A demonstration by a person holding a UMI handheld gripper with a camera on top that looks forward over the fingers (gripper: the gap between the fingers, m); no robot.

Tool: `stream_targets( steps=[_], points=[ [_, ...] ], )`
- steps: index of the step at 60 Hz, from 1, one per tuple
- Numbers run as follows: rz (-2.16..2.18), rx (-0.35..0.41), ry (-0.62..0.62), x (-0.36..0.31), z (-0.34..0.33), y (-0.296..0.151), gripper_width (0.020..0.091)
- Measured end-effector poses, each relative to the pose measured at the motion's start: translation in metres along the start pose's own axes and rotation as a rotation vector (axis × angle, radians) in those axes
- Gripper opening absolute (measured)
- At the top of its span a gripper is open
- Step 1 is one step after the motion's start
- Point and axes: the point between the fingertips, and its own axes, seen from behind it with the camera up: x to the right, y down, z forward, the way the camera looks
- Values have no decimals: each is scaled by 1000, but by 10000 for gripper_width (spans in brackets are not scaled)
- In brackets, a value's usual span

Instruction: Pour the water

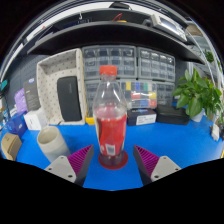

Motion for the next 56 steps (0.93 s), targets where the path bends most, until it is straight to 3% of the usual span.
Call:
stream_targets(
  steps=[9, 15, 38, 56],
  points=[
    [-20, -72, -11, -11, -42, 20, 808],
    [-26, -84, -44, -26, -69, 9, 810],
    [-16, 56, -88, -64, -132, -89, 809],
    [-37, 93, -107, -76, -149, -100, 807]
  ],
)
